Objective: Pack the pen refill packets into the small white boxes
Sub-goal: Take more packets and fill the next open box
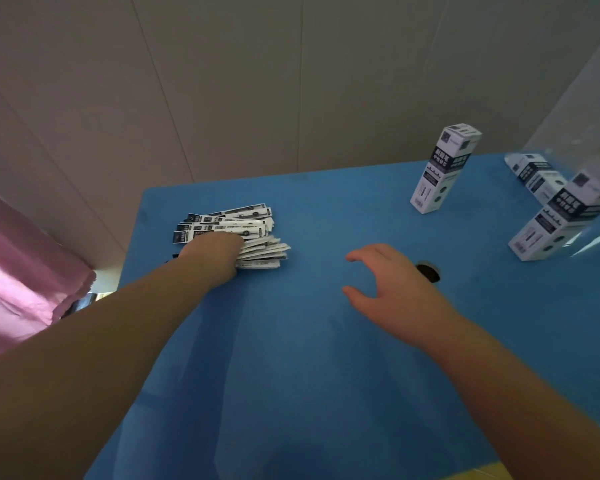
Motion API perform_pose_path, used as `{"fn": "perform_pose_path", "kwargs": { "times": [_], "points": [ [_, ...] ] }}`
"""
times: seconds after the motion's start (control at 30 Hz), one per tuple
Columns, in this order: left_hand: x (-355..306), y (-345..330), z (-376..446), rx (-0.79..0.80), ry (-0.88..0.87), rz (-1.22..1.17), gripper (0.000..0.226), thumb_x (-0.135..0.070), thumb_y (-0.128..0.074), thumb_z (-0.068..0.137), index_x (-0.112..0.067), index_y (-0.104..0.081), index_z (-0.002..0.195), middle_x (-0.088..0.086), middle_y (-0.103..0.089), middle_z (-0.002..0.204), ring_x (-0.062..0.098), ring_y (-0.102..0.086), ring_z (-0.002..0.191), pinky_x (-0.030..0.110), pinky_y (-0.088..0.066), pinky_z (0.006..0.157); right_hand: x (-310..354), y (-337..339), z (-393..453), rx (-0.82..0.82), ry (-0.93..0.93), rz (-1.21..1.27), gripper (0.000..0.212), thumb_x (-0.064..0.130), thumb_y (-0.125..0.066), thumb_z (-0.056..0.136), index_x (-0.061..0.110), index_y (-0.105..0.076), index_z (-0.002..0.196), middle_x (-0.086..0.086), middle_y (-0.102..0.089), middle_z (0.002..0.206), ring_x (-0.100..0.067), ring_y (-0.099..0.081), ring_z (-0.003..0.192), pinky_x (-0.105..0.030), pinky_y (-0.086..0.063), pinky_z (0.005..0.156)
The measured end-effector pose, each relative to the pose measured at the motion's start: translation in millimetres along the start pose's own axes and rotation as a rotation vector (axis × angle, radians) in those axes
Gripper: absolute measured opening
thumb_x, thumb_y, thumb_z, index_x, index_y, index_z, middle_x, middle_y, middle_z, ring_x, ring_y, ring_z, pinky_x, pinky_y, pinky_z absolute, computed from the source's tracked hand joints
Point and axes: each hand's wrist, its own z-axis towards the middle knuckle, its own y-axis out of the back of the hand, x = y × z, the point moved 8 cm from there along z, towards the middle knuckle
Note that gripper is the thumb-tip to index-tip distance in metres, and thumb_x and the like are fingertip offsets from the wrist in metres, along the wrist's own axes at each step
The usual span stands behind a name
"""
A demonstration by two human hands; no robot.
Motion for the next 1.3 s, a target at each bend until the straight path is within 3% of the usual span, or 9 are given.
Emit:
{"fn": "perform_pose_path", "kwargs": {
  "times": [0.1,0.23,0.4,0.57,0.73,0.9,1.0,1.13,1.3],
  "points": [
    [-6,0,-1,0.034,-0.029,0.030,0.014,-0.025,-0.062,0.084,-0.027,-0.055,0.096,-0.007,-0.053,0.085,0.019,-0.057,0.085,0.031,-0.046,0.068,-5,3,-5,0.005,-0.009,-0.018,0.047,0.036,-0.067,0.093,0.024,-0.054,0.137,0.006,-0.050,0.138,-0.013,-0.046,0.131,-0.026,-0.036,0.109],
    [-19,0,-4,0.010,-0.066,-0.056,0.016,-0.034,-0.063,0.083,-0.029,-0.048,0.081,-0.007,-0.056,0.083,0.018,-0.055,0.080,0.030,-0.041,0.064,-19,11,-12,-0.009,-0.052,-0.049,0.048,0.037,-0.067,0.092,0.025,-0.054,0.137,0.006,-0.051,0.138,-0.013,-0.047,0.130,-0.020,-0.032,0.103],
    [-31,13,-20,-0.201,-0.027,-0.346,0.007,-0.029,-0.060,0.087,-0.026,-0.056,0.083,-0.010,-0.054,0.073,0.019,-0.054,0.071,0.030,-0.039,0.062,-43,26,-26,0.007,-0.127,-0.081,0.048,0.034,-0.070,0.091,0.022,-0.056,0.136,0.002,-0.052,0.138,-0.018,-0.049,0.130,-0.038,-0.041,0.109],
    [-43,31,-54,-0.355,0.048,-0.750,0.015,-0.017,-0.060,0.083,-0.027,-0.053,0.074,-0.009,-0.058,0.064,0.015,-0.057,0.059,0.024,-0.037,0.050,-56,43,-32,-0.026,-0.141,-0.077,0.047,0.032,-0.072,0.090,0.022,-0.058,0.133,0.002,-0.055,0.133,-0.016,-0.055,0.123,-0.038,-0.044,0.107],
    [-59,32,-76,-0.375,0.162,-0.898,0.024,-0.012,-0.059,0.083,-0.020,-0.043,0.066,-0.002,-0.050,0.057,0.017,-0.045,0.052,0.029,-0.031,0.049,-62,53,-30,-0.032,-0.112,-0.074,0.047,0.034,-0.071,0.090,0.024,-0.057,0.134,0.006,-0.053,0.130,-0.013,-0.055,0.114,-0.032,-0.044,0.104],
    [-84,33,-85,-0.352,0.206,-0.920,0.034,-0.012,-0.062,0.083,-0.021,-0.037,0.062,-0.005,-0.040,0.050,0.011,-0.035,0.048,0.027,-0.025,0.048,-77,62,-31,-0.036,-0.076,-0.046,0.045,0.034,-0.070,0.091,0.027,-0.056,0.133,0.009,-0.052,0.130,-0.005,-0.053,0.108,-0.026,-0.043,0.098],
    [-109,37,-84,-0.331,0.217,-0.891,0.033,-0.015,-0.063,0.085,-0.020,-0.040,0.062,-0.006,-0.043,0.047,0.007,-0.037,0.045,0.027,-0.028,0.044,-96,70,-35,-0.021,-0.041,-0.068,0.045,0.034,-0.069,0.092,0.024,-0.056,0.134,0.007,-0.053,0.130,-0.011,-0.052,0.119,-0.031,-0.044,0.102],
    [-157,48,-79,-0.303,0.202,-0.920,0.031,-0.016,-0.062,0.086,-0.019,-0.040,0.064,-0.015,-0.049,0.047,0.001,-0.042,0.042,0.014,-0.030,0.037,-142,79,-48,0.053,-0.013,-0.141,0.049,0.037,-0.068,0.092,0.025,-0.053,0.137,0.008,-0.050,0.134,-0.014,-0.048,0.127,-0.031,-0.040,0.107],
    [-226,63,-72,-0.317,0.266,-0.929,0.034,-0.018,-0.063,0.086,-0.020,-0.038,0.063,-0.013,-0.048,0.048,0.007,-0.037,0.041,0.026,-0.029,0.047,-215,97,-67,0.149,0.001,-0.164,0.055,0.042,-0.065,0.093,0.026,-0.048,0.143,0.009,-0.046,0.140,-0.013,-0.043,0.132,-0.027,-0.037,0.109]
  ]
}}
